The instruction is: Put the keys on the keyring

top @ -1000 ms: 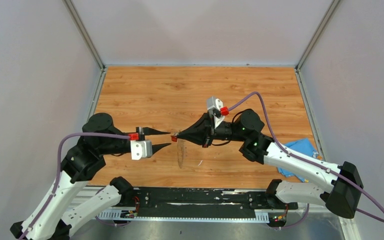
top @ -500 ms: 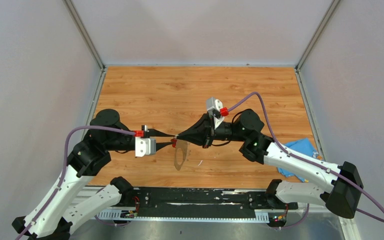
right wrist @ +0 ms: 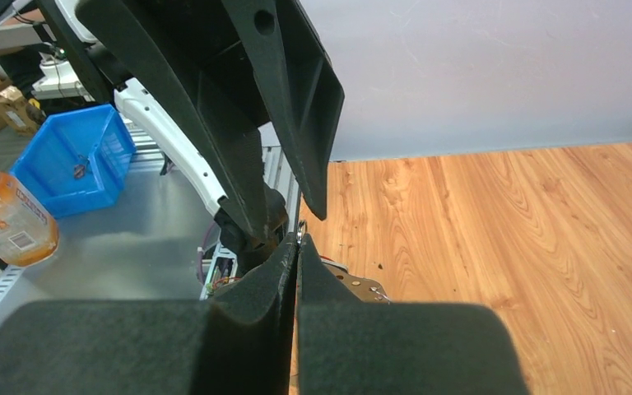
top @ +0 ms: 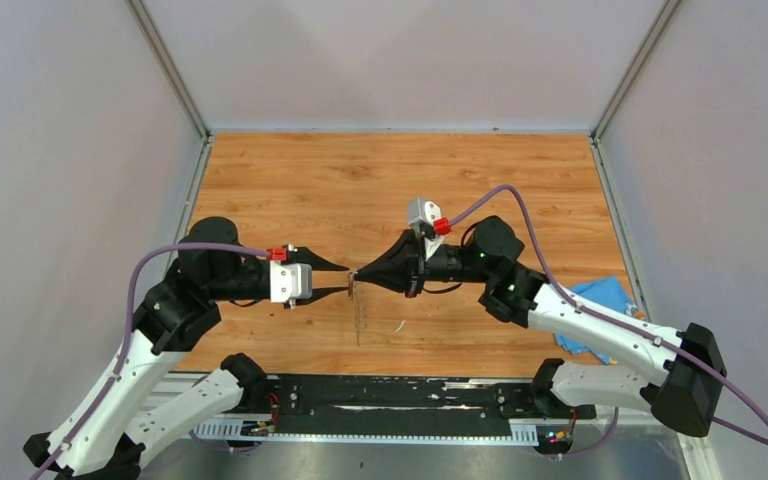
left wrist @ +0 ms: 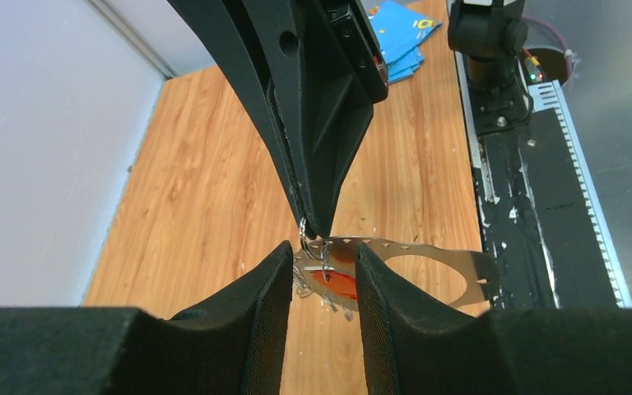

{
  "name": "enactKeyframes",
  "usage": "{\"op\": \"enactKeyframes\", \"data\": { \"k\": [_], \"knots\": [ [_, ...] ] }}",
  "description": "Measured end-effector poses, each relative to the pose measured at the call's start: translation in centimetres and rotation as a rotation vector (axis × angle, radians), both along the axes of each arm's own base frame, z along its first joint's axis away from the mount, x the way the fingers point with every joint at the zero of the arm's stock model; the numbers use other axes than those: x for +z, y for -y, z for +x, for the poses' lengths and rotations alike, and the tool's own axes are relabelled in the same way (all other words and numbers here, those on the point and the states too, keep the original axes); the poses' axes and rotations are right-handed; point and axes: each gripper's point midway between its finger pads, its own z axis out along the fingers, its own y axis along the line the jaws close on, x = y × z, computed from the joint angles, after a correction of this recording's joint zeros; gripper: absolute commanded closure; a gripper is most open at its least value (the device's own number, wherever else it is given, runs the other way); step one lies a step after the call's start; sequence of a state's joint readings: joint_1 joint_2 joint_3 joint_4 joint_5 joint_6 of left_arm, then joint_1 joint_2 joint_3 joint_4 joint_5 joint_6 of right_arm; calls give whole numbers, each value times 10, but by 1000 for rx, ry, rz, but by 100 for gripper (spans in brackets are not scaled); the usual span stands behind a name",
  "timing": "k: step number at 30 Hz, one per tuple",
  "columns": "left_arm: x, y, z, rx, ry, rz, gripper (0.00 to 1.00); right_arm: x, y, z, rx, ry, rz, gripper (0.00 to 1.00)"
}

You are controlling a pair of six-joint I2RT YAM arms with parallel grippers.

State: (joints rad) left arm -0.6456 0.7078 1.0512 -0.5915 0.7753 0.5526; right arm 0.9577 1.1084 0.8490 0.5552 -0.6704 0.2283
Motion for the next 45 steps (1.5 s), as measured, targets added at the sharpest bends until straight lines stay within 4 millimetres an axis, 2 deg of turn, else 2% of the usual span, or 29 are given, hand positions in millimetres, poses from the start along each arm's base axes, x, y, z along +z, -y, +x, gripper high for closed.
{"op": "enactKeyframes", "data": {
  "k": [5,10,18,24,27,30,33,36,39,45],
  "knots": [
    [2,-1,-3,9,-43,-10,64,0,-1,0,-3,29,-27,100],
    [-6,2,2,32,-106,6,66,2,-2,-3,2,57,-43,100],
    [-12,6,10,60,-190,32,99,0,-2,-3,-11,91,-70,100],
    [-14,5,8,59,-190,40,100,-2,-1,-4,-10,121,-93,99],
    [-14,5,8,51,-166,45,100,0,1,-5,-10,140,-130,75],
    [-19,3,10,56,-146,70,100,10,3,-3,-13,170,-172,64],
    [-30,0,13,63,-149,114,100,31,3,1,-20,224,-199,59],
    [-37,0,17,73,-160,150,100,37,0,7,-18,253,-258,59],
    [-40,1,22,82,-170,174,100,24,-7,15,3,246,-364,67],
    [-38,-1,25,95,-149,184,100,-16,-13,20,48,194,-524,71]
  ]
}}
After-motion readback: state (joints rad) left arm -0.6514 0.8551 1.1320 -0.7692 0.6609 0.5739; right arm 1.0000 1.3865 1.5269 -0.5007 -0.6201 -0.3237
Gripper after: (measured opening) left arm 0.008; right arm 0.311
